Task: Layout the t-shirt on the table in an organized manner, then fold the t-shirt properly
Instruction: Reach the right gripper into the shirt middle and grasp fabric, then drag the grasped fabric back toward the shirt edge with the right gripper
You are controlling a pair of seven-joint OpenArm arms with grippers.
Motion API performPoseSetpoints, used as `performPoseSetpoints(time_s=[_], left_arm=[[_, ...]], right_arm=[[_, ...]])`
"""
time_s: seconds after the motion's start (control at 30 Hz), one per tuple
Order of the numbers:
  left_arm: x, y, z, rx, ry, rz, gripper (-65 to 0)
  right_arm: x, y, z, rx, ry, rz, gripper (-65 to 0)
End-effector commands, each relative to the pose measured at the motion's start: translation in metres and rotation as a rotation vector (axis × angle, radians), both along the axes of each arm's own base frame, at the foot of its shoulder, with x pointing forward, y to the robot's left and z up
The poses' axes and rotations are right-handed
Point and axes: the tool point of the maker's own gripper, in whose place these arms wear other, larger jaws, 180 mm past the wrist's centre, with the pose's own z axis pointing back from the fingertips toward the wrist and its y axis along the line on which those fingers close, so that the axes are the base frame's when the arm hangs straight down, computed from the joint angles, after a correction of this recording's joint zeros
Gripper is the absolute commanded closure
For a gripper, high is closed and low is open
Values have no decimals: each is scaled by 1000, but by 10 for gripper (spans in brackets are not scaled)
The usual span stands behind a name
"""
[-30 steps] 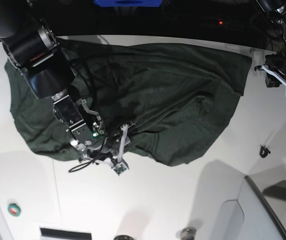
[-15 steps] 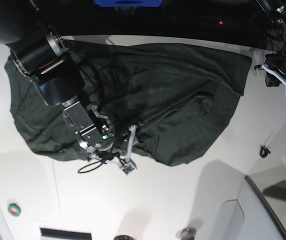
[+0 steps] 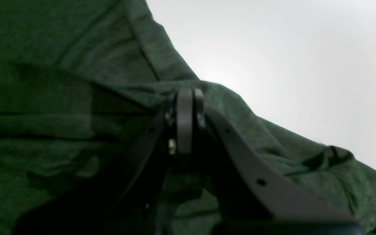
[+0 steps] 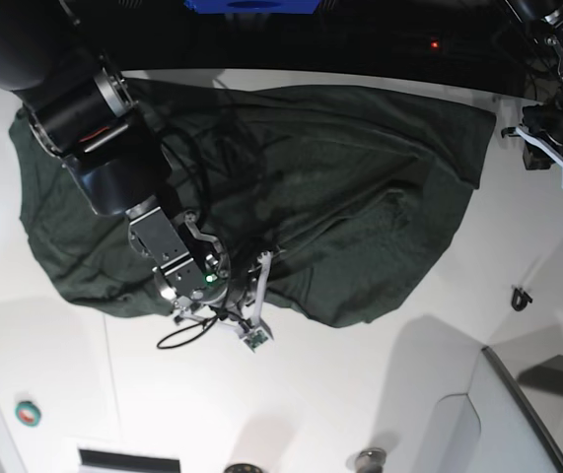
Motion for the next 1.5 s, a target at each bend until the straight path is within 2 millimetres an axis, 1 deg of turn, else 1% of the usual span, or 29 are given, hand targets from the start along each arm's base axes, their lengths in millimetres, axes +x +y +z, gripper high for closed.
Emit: performPoseSetpoints(time_s=[0.0,0.07,0.17,0.23,0.33,0.4,0.47,0.53,0.63,0.73,0.8,0.83,0.87,0.9,1.0,1.07,1.1,1.2,1.23,1.27,1.33,1.37,1.43,1.47], left_arm=[[6,9,13,26,-40,2,-100],[6,9,13,26,-40,2,-100],[7,9,14,26,-42,2,-100],[7,9,14,26,-42,2,-100],[7,10,14,28,-42,1,-100],[8,10,15,29,-43,1,-100],[9,10,15,29,-46,1,-100],[11,10,16,29,-49,0,-100],[12,8,15,27,-48,-8,-100],[15,7,16,25,-54,-9,-100],[20,7,18,29,-62,-9,-100],[20,6,18,27,-61,-10,-100],[23,5,19,23,-67,-14,-100],[29,-1,18,19,-70,-33,-100],[46,-27,12,3,-61,-112,-100],[54,-45,8,-20,-65,-148,-100],[64,-55,11,-31,-86,-161,-100],[85,-76,12,-75,-127,-168,-100],[93,-84,13,-94,-144,-166,-100],[103,-97,13,-118,-159,-177,-100],[120,-116,14,-152,-181,-206,-100],[130,-126,16,-167,-190,-225,-100],[148,-148,17,-200,-202,-264,-100],[155,-155,17,-211,-202,-279,-100]], right_arm=[[21,6,24,25,-66,-1,-2],[23,6,25,25,-71,-2,-2],[33,-5,32,60,-75,-66,-2],[44,-15,45,108,-101,-127,-2],[60,-51,61,127,-147,-214,-2],[66,-75,65,115,-146,-260,-2],[72,-106,71,97,-161,-312,-2],[78,-135,81,89,-197,-359,-2],[81,-183,97,94,-247,-457,-2],[84,-218,119,116,-311,-540,-2],[85,-235,128,122,-336,-575,-2],[84,-239,129,120,-336,-582,-2],[84,-238,128,117,-334,-578,-2],[81,-235,123,110,-324,-567,-2],[73,-224,110,90,-299,-530,-2],[70,-223,107,89,-293,-529,-2],[69,-222,106,91,-295,-528,-2],[65,-219,120,96,-344,-512,-2],[64,-217,127,99,-366,-506,-2],[63,-215,137,103,-396,-497,-2],[55,-212,144,102,-423,-484,-2],[49,-210,144,96,-418,-480,-2],[31,-208,133,74,-369,-475,-2],[24,-206,124,66,-341,-473,-2]])
